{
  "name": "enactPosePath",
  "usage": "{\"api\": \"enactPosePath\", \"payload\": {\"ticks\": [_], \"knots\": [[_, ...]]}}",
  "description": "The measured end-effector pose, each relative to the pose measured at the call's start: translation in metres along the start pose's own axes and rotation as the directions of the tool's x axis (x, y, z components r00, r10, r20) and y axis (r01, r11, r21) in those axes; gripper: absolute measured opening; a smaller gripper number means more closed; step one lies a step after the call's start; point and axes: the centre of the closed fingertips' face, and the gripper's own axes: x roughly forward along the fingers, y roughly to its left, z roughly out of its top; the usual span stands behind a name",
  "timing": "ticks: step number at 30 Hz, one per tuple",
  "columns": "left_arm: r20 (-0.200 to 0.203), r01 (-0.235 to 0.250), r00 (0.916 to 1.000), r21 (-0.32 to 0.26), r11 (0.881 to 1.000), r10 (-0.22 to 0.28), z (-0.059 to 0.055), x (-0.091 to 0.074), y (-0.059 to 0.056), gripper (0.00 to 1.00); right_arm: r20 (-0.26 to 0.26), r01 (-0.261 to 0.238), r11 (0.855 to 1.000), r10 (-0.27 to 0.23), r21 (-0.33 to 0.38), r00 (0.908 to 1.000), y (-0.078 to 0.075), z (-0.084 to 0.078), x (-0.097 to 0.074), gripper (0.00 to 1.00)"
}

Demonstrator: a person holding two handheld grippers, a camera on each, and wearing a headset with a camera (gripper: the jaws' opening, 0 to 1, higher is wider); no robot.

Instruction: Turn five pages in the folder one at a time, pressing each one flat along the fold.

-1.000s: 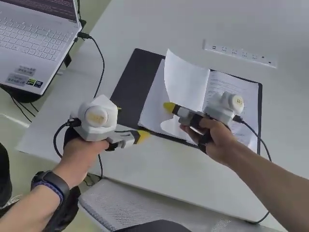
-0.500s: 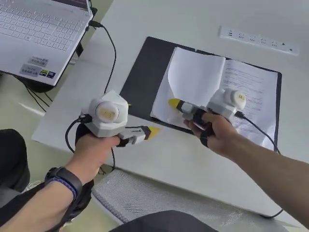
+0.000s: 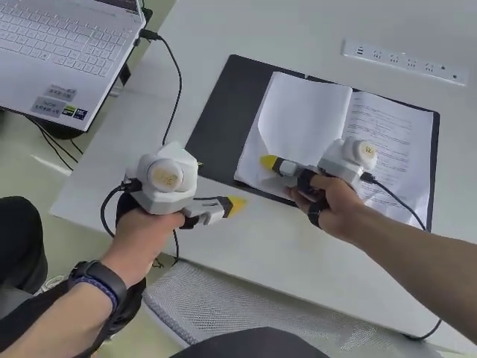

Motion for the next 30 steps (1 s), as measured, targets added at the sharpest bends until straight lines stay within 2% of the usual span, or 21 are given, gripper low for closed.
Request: {"api": "enactPosePath", "payload": {"ticks": [7,14,22,30], "knots": [[0.005,0.005,1.0000,0.008,1.000,-0.005,0.004,-0.002,-0.004,0.65,0.004,0.003,1.000,-0.003,-0.013,1.0000,-0.001,0.001,0.002,0.06],[0.008,0.021,0.9997,0.022,1.000,-0.021,0.012,0.003,-0.009,0.64,0.009,-0.024,0.999,0.024,-0.025,0.9997,0.008,-0.001,0.001,0.18],[0.018,0.044,0.9988,0.046,0.998,-0.045,0.023,0.014,-0.012,0.61,0.020,-0.058,0.997,0.059,-0.049,0.9981,0.016,-0.002,-0.004,0.33],[0.027,0.064,0.9974,0.083,0.994,-0.067,0.036,0.030,-0.012,0.52,0.051,-0.061,0.997,0.064,-0.057,0.9967,0.018,0.002,-0.018,0.37]]}}
